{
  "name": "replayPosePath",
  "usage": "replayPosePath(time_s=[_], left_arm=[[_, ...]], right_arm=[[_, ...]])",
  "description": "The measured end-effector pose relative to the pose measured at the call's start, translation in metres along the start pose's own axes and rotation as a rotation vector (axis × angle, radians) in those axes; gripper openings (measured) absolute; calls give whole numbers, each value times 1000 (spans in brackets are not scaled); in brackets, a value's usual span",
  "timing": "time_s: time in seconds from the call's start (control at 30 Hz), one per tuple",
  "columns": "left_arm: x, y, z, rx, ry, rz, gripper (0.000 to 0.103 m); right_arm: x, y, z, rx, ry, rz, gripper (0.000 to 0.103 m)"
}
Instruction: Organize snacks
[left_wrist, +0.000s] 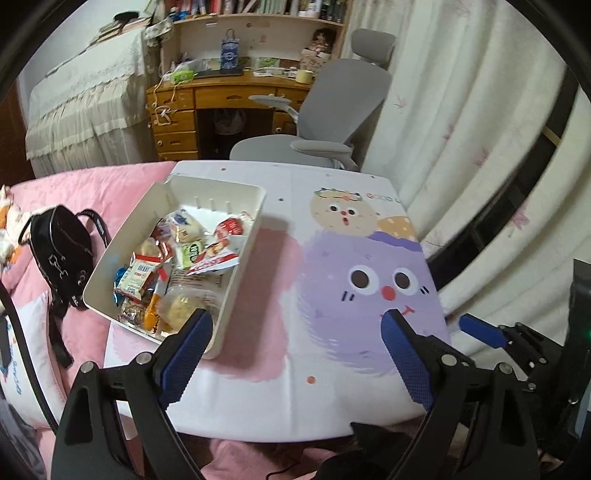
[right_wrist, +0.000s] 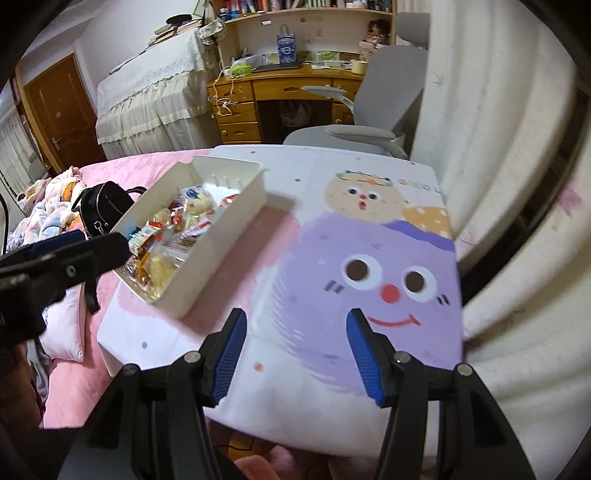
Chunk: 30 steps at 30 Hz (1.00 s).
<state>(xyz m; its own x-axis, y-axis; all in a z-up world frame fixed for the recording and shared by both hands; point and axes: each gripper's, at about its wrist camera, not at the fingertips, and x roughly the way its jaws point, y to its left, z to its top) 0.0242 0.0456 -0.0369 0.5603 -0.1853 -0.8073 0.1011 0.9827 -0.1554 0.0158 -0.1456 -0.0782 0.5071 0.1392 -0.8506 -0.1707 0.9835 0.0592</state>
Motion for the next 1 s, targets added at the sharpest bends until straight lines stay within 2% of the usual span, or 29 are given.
replayPosePath(time_s=[0.13,0.23,0.43,0.57,0.73,0.87,1.0], left_arm=[[-14,-27,1,80,9,-3,92],[-26,-44,3,126,14,-6,92],[-52,-62,5,200,-53,40,92],[-70,-56,-2,205,-57,66,92],[-82,-30,-9,162,-62,141,93],[-90,-14,-14,145,-82,213,93],[-88,-3,-17,109,-74,239,93]], right_arm=[[-28,-24,-16,53,-1,2,57],[-46,-37,-27,94,7,16,65],[-72,-41,-51,154,44,51,66],[-84,-31,-56,155,55,31,68],[-101,-10,-48,113,-1,6,73],[-107,-2,-47,109,-19,-18,79],[-107,-2,-45,122,-42,-24,87]])
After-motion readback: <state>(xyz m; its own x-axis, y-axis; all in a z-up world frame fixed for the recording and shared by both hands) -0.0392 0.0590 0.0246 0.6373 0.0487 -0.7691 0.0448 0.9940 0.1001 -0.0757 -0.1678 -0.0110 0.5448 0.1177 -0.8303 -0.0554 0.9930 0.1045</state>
